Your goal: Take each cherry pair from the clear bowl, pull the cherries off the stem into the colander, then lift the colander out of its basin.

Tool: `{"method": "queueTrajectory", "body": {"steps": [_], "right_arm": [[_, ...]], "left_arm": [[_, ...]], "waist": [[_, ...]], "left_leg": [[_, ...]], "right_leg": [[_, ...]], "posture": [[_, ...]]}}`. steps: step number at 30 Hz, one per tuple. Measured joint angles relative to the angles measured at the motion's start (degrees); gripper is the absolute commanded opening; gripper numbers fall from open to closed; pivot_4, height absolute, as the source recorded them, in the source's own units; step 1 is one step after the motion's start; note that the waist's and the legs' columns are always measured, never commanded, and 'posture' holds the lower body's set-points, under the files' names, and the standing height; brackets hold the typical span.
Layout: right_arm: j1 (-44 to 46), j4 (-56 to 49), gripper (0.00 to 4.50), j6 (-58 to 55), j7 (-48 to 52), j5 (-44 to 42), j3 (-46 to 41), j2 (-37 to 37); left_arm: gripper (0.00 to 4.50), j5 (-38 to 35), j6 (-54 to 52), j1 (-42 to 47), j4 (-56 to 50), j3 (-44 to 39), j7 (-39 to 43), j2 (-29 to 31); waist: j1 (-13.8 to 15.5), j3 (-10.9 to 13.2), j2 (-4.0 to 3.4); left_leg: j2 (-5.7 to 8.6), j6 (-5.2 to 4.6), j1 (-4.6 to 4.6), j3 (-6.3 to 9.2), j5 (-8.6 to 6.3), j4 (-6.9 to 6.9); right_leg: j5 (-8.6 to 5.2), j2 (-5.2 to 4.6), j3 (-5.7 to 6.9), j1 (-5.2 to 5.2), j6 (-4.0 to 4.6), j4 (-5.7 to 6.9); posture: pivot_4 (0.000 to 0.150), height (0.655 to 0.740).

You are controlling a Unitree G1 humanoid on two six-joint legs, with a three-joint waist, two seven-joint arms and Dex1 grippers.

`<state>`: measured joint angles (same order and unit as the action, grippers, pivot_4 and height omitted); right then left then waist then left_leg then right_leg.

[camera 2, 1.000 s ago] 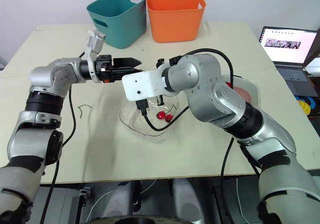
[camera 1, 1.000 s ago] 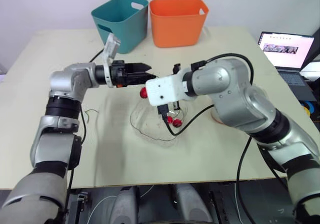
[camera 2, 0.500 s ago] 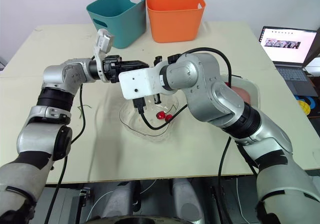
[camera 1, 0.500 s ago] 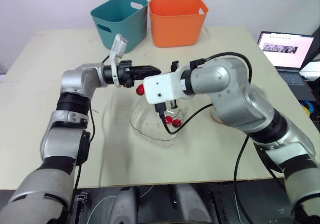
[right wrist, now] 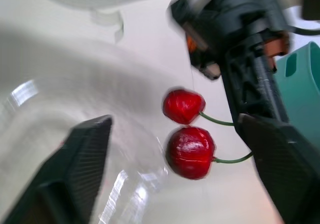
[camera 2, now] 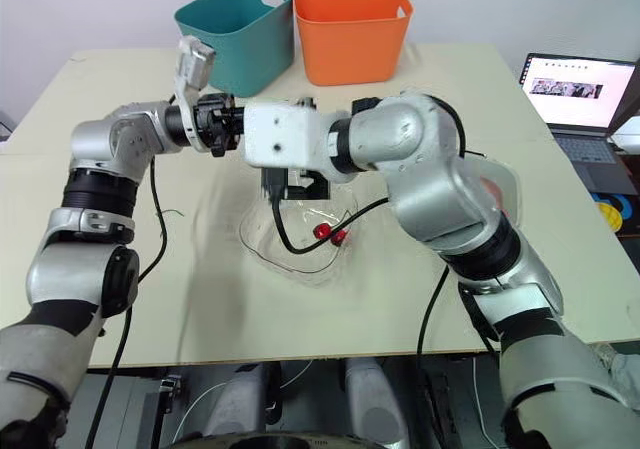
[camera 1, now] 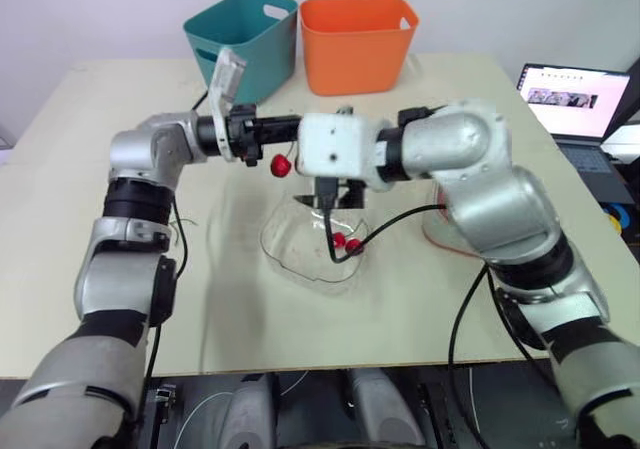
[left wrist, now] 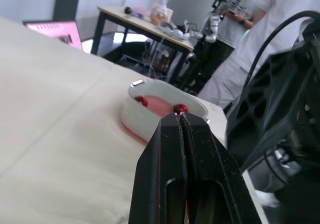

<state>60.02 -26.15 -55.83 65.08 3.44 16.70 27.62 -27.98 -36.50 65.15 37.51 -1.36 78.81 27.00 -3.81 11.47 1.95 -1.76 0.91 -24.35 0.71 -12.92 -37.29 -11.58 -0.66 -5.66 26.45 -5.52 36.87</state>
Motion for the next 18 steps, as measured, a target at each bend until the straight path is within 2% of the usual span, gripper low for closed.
{"method": "queueTrajectory", "body": {"steps": [6, 11, 14, 18], "right_arm": [[-0.3, 0.4, 4.46, -19.6, -2.3, -11.6, -15.2, 0.1], [-0.3, 5.1, 4.46, -31.2, -8.2, -17.2, -26.2, -4.3], [-0.7, 6.8, 4.46, -35.8, -12.1, -19.9, -29.6, -8.7], [-1.0, 8.4, 4.46, -36.3, -15.9, -24.5, -32.1, -13.4]], "left_arm": [[0.00, -0.2, 0.4, -0.1, -4.7, -0.2, 0.0, 2.4], [0.00, -2.0, -1.2, -0.2, -10.9, -0.6, -0.1, 3.1], [0.00, -3.5, -2.1, -0.3, -14.4, -0.7, -0.5, 3.1], [0.00, -4.3, -2.6, -0.5, -16.5, -0.6, -1.5, 2.3]], "waist": [[0.0, 0.0, 0.00], [-0.2, 0.0, 0.00], [-0.2, 0.0, -0.01], [-0.2, 0.0, -0.01]], "left_leg": [[0.00, 0.00, 0.02, 0.01, 0.00, 0.02], [-0.01, 0.00, 0.08, 0.01, 0.00, 0.06], [-0.01, 0.00, 0.08, 0.01, 0.00, 0.07], [0.00, 0.00, 0.08, 0.01, 0.00, 0.06]], "right_leg": [[0.00, 0.00, 0.00, 0.01, 0.01, 0.03], [-0.01, 0.02, -0.01, 0.01, 0.02, 0.07], [-0.01, 0.02, -0.02, 0.02, 0.03, 0.10], [-0.01, 0.01, -0.02, 0.01, 0.02, 0.10]], "posture": [[0.150, 0.7400], [0.150, 0.7400], [0.150, 0.7400], [0.150, 0.7400]]}}
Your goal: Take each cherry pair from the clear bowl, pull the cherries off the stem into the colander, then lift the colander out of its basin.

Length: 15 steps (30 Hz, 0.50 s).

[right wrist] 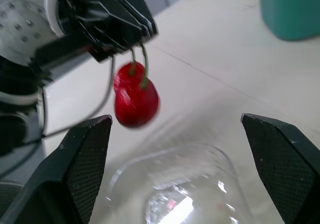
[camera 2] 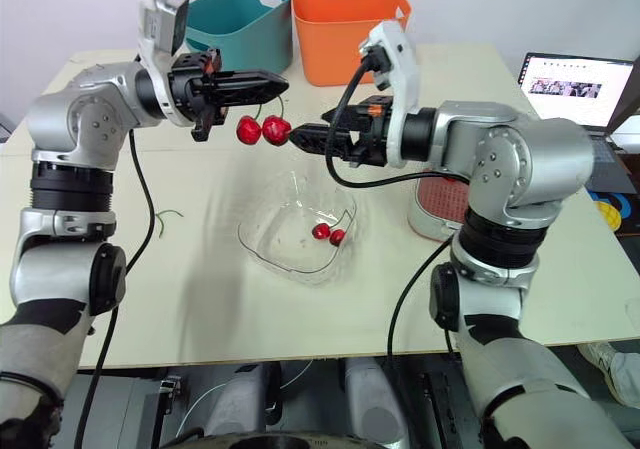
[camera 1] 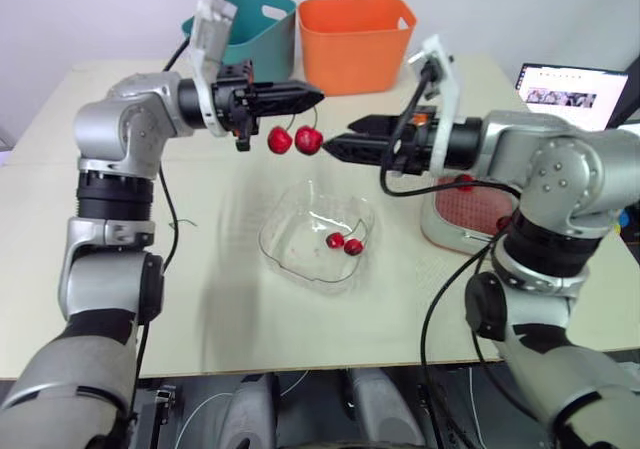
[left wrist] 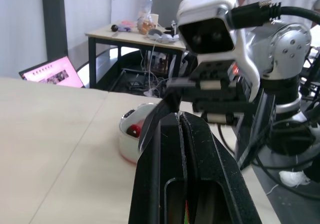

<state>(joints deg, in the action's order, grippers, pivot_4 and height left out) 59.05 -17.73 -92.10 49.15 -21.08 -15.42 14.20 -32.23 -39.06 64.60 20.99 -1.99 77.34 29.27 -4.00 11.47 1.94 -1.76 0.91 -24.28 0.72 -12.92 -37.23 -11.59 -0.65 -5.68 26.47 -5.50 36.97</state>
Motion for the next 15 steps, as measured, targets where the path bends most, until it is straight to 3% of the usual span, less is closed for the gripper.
{"method": "queueTrajectory", "body": {"steps": [15], "right_arm": [[-0.5, 2.8, 4.46, 0.0, -13.0, -13.5, -2.5, -5.3]], "left_arm": [[0.00, 0.0, 0.7, -0.8, 0.1, 0.2, -1.1, -1.3]], "waist": [[-0.1, 0.0, 0.00]], "left_leg": [[0.00, 0.00, -0.01, 0.00, 0.00, 0.02]], "right_leg": [[0.00, 0.01, 0.00, 0.01, 0.00, -0.02]], "posture": [[0.150, 0.7400]]}}
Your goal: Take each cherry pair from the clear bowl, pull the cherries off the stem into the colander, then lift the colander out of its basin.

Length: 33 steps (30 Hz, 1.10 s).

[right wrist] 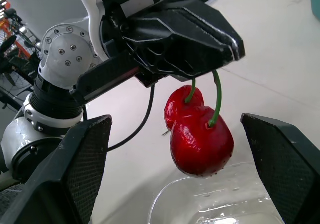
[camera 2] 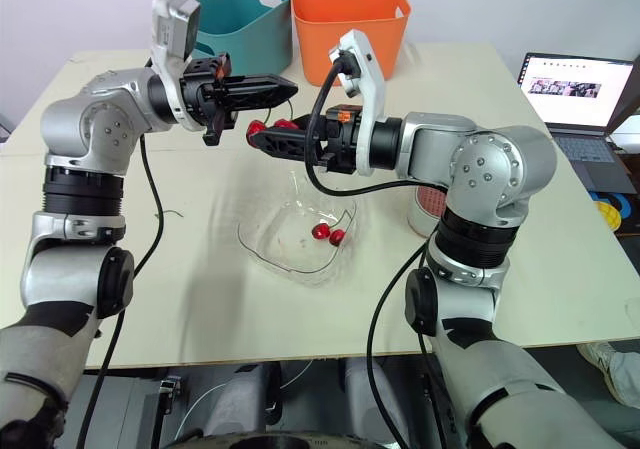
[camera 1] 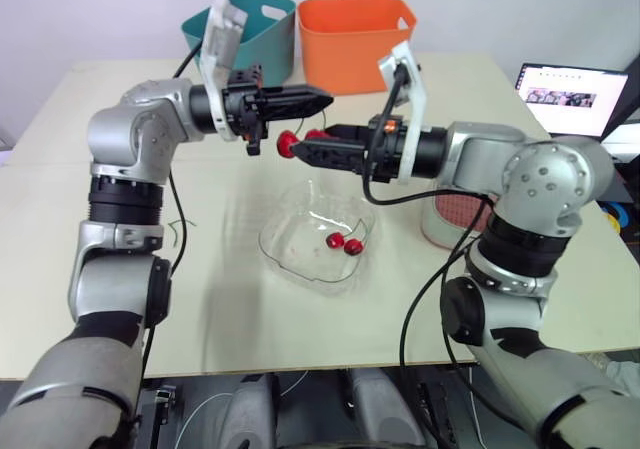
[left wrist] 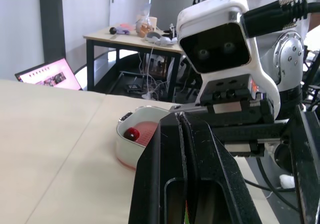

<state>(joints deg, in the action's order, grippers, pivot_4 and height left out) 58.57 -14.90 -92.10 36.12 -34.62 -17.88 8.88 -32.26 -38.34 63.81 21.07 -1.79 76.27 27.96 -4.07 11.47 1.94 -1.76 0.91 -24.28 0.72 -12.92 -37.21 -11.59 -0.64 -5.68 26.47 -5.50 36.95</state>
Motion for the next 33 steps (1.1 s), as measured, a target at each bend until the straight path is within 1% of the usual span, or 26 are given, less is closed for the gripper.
{"method": "queueTrajectory", "body": {"steps": [2, 5, 8, 11, 17, 26, 33], "right_arm": [[0.0, 0.5, 4.46, 0.0, -1.2, -0.6, -0.4, -0.1], [0.0, 1.2, 3.85, 0.0, -2.5, -1.7, -0.6, -0.6], [0.0, 1.6, 2.82, 0.0, -3.6, -2.4, -0.7, -0.8], [0.0, 1.6, 1.69, 0.0, -4.5, -3.1, -0.8, -0.8], [-1.2, 1.6, 1.69, 0.0, -5.4, -5.1, -0.7, -0.4], [-7.3, -0.7, 1.69, 0.0, -6.1, -11.0, 1.9, 2.5], [-7.6, -0.8, 1.69, 0.1, -8.3, -11.9, 1.1, 3.0]], "left_arm": [[0.00, -0.1, 0.0, 0.0, 0.0, 0.0, -0.1, 0.0], [0.00, -0.4, 0.0, 0.0, 0.0, 0.0, -0.3, 0.0], [0.00, -0.5, -0.1, -0.1, -0.2, 0.0, -0.4, 0.0], [0.00, -0.8, -0.1, -0.1, -0.8, 0.0, -0.5, 0.0], [0.00, -0.8, -0.1, -0.1, -0.9, 0.0, -0.7, 0.0], [0.00, -0.8, 0.2, 0.0, -0.2, 0.0, -0.9, 0.0], [0.00, -0.8, 0.4, 0.0, 0.3, 0.0, -0.8, 0.0]], "waist": [[0.0, 0.0, 0.00], [0.0, 0.0, 0.00], [0.0, 0.0, 0.00], [0.0, 0.0, 0.00], [0.0, 0.0, 0.00], [-0.1, 0.0, 0.00], [0.0, 0.0, 0.00]], "left_leg": [[0.00, 0.00, 0.00, 0.00, 0.00, 0.00], [0.00, 0.00, 0.00, 0.00, 0.00, 0.00], [0.00, 0.00, 0.00, 0.00, 0.00, 0.00], [0.00, 0.00, 0.00, 0.00, 0.00, 0.01], [0.00, 0.00, 0.00, 0.00, 0.00, 0.01], [0.00, 0.00, -0.01, 0.00, 0.00, 0.02], [0.00, 0.00, -0.01, 0.00, 0.00, 0.03]], "right_leg": [[0.00, 0.00, 0.00, 0.00, 0.00, -0.01], [0.00, 0.00, 0.00, 0.00, 0.00, -0.01], [0.00, 0.00, 0.00, 0.00, 0.00, -0.01], [0.00, 0.00, 0.00, 0.00, 0.00, -0.02], [0.00, 0.00, 0.00, 0.00, 0.00, -0.03], [-0.01, 0.01, 0.00, 0.00, -0.01, -0.05], [-0.01, 0.01, 0.00, 0.00, -0.01, -0.07]], "posture": [[0.150, 0.7400], [0.150, 0.7400], [0.150, 0.7400], [0.150, 0.7400], [0.150, 0.7400], [0.150, 0.7400], [0.150, 0.7400]]}}
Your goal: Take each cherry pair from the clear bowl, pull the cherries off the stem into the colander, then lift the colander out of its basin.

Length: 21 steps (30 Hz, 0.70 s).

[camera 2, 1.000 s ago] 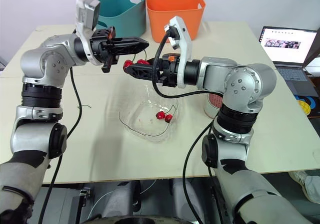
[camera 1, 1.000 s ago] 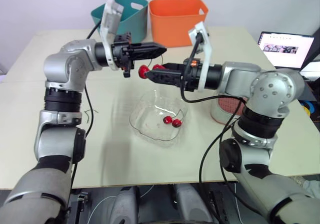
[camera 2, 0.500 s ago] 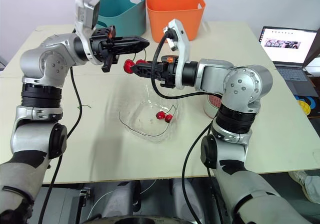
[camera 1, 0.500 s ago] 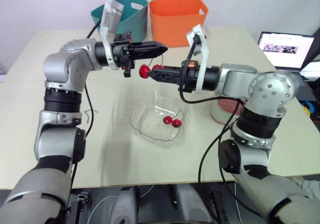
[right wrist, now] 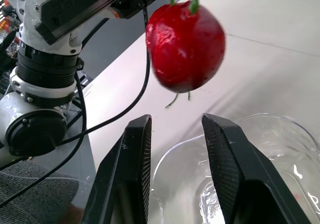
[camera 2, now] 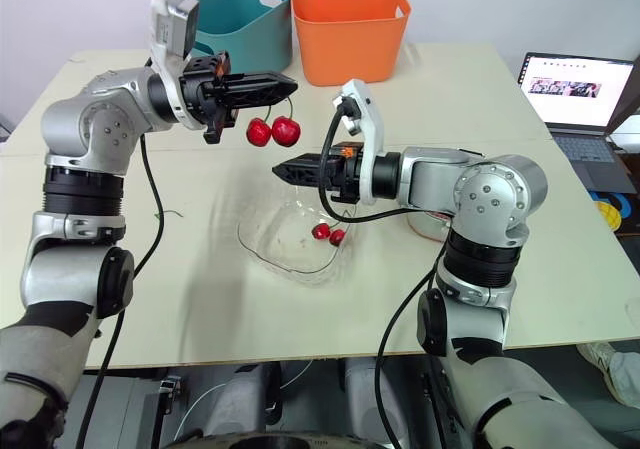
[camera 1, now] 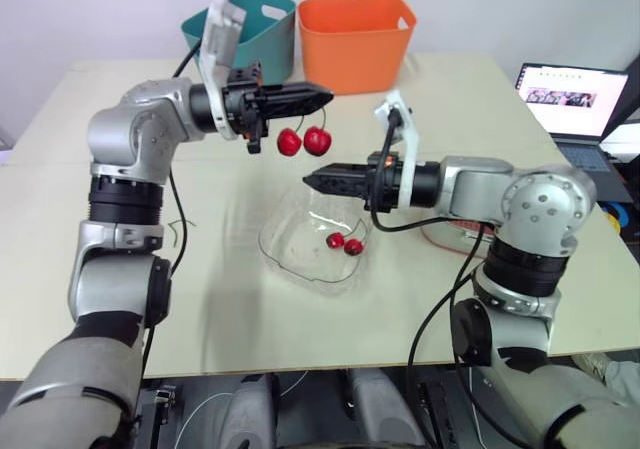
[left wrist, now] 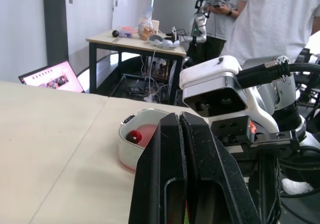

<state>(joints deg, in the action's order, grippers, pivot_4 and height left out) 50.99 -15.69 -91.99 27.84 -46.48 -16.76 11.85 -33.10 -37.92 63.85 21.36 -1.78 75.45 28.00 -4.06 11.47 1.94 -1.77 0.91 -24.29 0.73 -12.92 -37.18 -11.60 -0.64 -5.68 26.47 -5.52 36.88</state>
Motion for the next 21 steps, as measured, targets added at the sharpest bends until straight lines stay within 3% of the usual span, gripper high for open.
{"method": "queueTrajectory", "body": {"steps": [1, 4, 7, 21], "right_arm": [[0.0, 0.0, 1.69, 0.1, -0.2, 0.0, -0.2, 0.0], [0.3, 0.0, 2.30, 1.1, -0.5, -0.4, -0.7, 0.1], [1.5, 0.3, 3.29, 1.3, -1.2, -1.1, -1.5, -0.6], [4.0, 4.4, 3.29, 3.1, -5.2, -2.3, -3.1, -3.0]], "left_arm": [[0.00, 0.0, 0.0, 0.0, 0.0, 0.0, 0.0, 0.0], [0.00, 0.0, 0.0, 0.0, 0.0, 0.0, 0.1, 0.0], [0.00, 0.0, 0.0, 0.0, 0.0, 0.0, 0.2, 0.0], [0.00, -0.1, -0.2, -0.1, -0.3, 0.0, -0.1, -0.5]], "waist": [[0.0, 0.0, 0.00], [0.0, 0.0, 0.00], [-0.1, 0.0, 0.00], [0.0, 0.0, 0.00]], "left_leg": [[0.00, 0.00, 0.00, 0.00, 0.00, 0.00], [0.00, 0.00, 0.00, 0.00, 0.00, 0.00], [-0.01, 0.00, 0.00, 0.00, 0.00, 0.01], [-0.01, 0.00, -0.01, 0.00, 0.00, 0.03]], "right_leg": [[0.00, 0.00, 0.00, 0.00, 0.00, -0.01], [0.00, 0.00, 0.00, 0.00, 0.00, -0.01], [0.00, 0.01, 0.00, 0.00, 0.00, -0.01], [0.00, 0.01, 0.00, 0.00, 0.00, -0.04]], "posture": [[0.150, 0.7400], [0.150, 0.7400], [0.150, 0.7400], [0.150, 0.7400]]}}
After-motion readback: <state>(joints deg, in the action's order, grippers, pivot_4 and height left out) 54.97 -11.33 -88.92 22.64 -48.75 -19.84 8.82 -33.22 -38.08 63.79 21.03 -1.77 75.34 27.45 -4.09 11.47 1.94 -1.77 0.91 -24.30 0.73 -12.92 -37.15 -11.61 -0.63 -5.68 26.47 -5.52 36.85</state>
